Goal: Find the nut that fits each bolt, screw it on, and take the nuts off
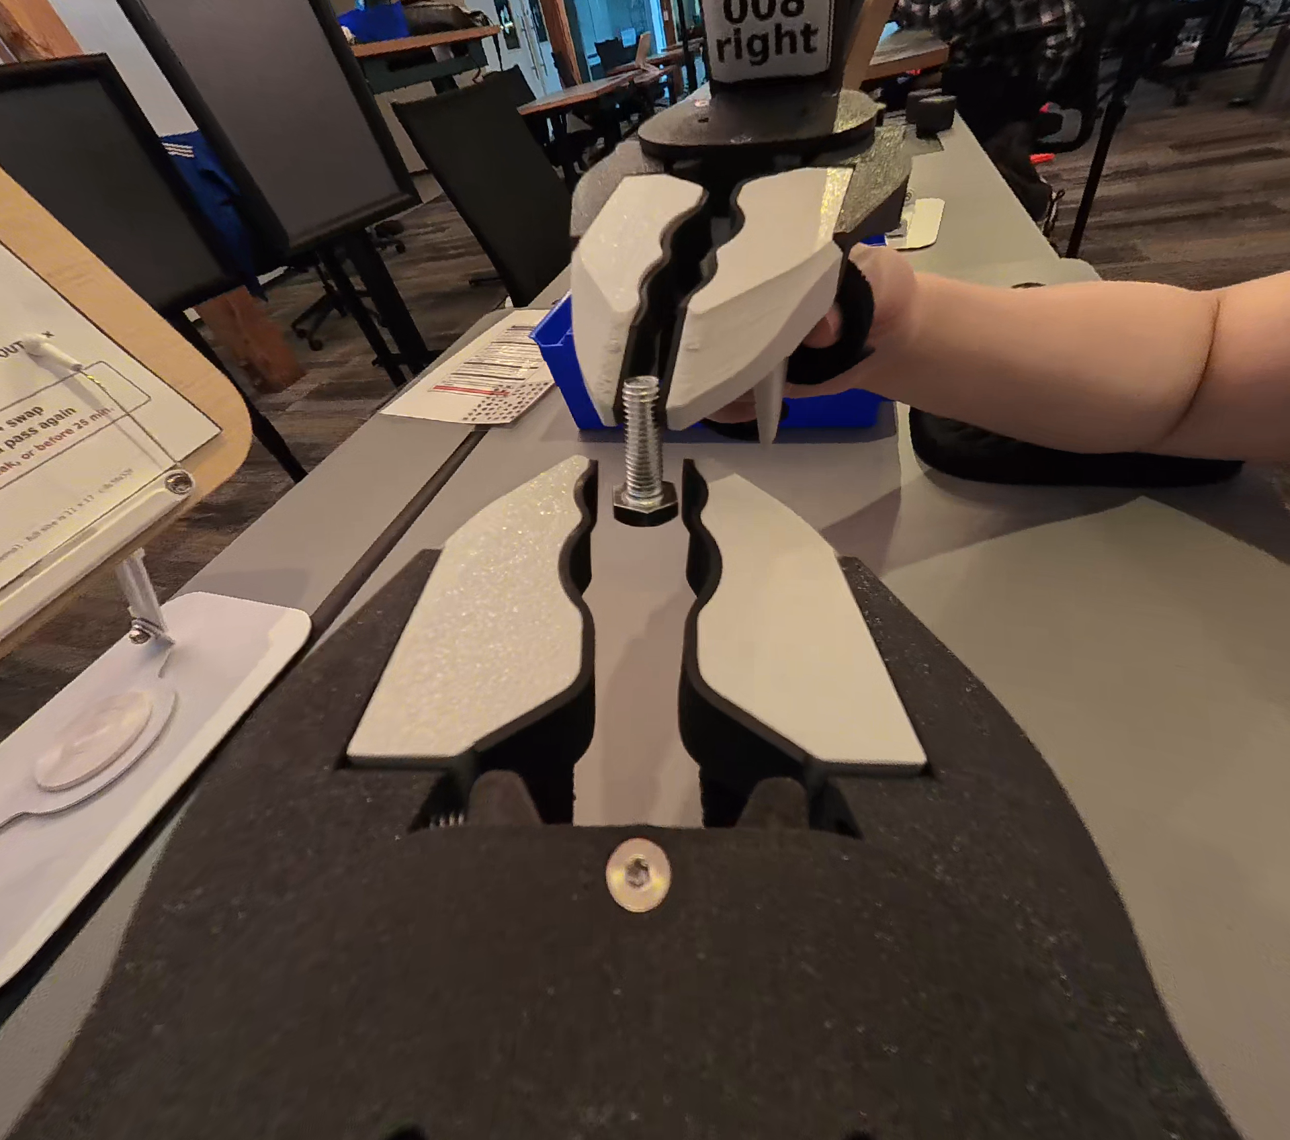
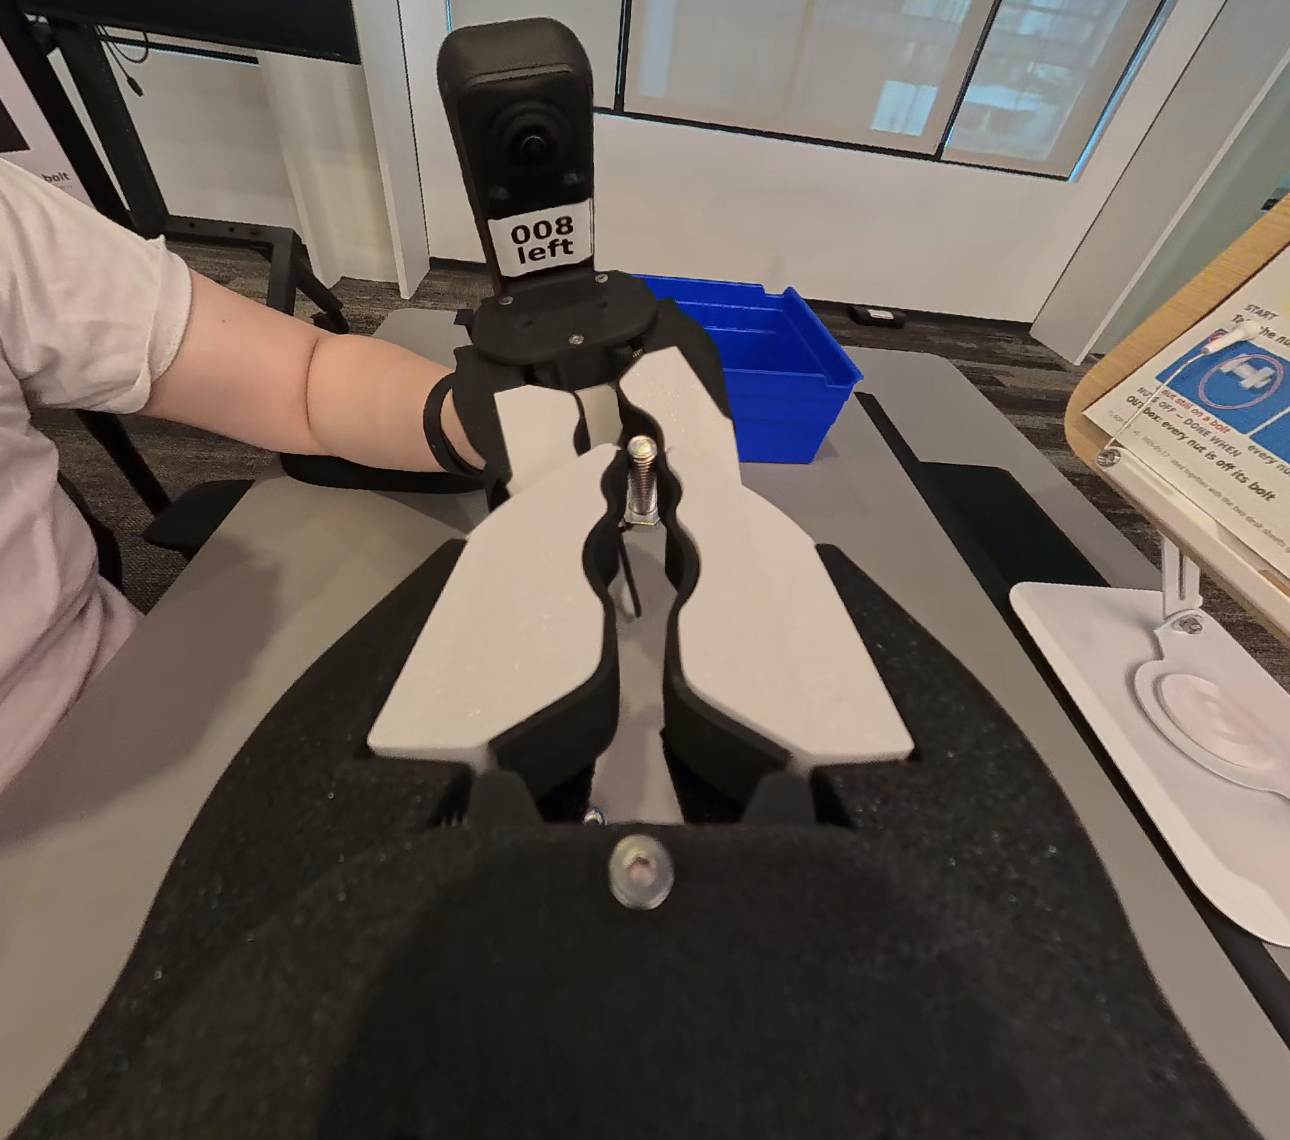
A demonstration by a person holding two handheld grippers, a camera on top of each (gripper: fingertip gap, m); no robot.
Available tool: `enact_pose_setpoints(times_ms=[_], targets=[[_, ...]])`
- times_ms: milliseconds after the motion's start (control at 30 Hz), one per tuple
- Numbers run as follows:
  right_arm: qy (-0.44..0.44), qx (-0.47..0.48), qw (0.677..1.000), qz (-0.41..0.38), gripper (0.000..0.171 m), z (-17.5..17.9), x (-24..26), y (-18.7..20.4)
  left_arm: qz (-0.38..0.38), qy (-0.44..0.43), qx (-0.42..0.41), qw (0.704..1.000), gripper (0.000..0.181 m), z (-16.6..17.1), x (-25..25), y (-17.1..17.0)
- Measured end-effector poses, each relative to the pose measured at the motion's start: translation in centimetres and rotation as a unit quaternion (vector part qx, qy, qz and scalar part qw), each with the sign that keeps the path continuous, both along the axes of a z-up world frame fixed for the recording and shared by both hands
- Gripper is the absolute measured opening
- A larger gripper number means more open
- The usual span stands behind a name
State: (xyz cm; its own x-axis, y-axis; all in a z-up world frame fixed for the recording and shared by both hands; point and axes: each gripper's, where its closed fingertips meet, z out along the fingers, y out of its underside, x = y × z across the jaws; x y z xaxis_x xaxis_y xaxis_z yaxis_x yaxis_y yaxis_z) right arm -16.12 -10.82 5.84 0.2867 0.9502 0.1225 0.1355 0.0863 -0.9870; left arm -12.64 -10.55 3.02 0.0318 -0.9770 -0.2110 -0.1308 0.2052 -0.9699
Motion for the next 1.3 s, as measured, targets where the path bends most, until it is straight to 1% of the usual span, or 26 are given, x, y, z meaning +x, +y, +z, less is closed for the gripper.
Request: enact_pose_setpoints(times_ms=[167, 333, 400, 567, 700, 1167, 1233, 1300], targets=[[-0.002, 0.008, 1.0, 0.003, 0.007, 0.0, -0.2, -0.2, 0.002, 0.008, 0.016, 1.0, 0.022, -0.3, 0.1, -0.1], [-0.007, 0.011, 1.0, 0.002, 0.007, -0.2, -0.3, -0.2, 0.001, 0.007, 0.026, 1.0, 0.014, -0.2, 0.1, -0.3], [-0.007, 0.01, 1.0, 0.001, 0.007, -0.2, -0.3, -0.1, 0.004, 0.011, 0.03, 0.999, 0.014, -0.3, 0.2, -0.3], [-0.008, 0.009, 1.0, 0.004, 0.007, -0.2, -0.2, -0.2, 0.007, 0.012, 0.03, 0.999, 0.015, -0.3, 0.2, -0.2], [-0.002, 0.006, 1.0, 0.008, 0.007, -0.1, -0.2, -0.2, 0.009, 0.007, 0.029, 1.0, 0.01, -0.2, 0.2, -0.2], [0.002, 0.005, 1.0, 0.006, 0.007, -0.1, 0.0, 0.0, 0.023, 0.015, 0.032, 0.999, 0.01, -0.3, 0.1, 0.3], [0.013, 0.016, 1.0, -0.005, 0.02, 0.4, 0.2, 0.2, 0.028, 0.018, 0.034, 0.999, 0.009, -0.3, -0.1, 0.6], [0.009, 0.027, 1.0, 0.003, 0.023, 1.0, 0.7, -0.2, 0.043, 0.021, 0.04, 0.998, 0.01, 0.1, -0.6, 1.5]])
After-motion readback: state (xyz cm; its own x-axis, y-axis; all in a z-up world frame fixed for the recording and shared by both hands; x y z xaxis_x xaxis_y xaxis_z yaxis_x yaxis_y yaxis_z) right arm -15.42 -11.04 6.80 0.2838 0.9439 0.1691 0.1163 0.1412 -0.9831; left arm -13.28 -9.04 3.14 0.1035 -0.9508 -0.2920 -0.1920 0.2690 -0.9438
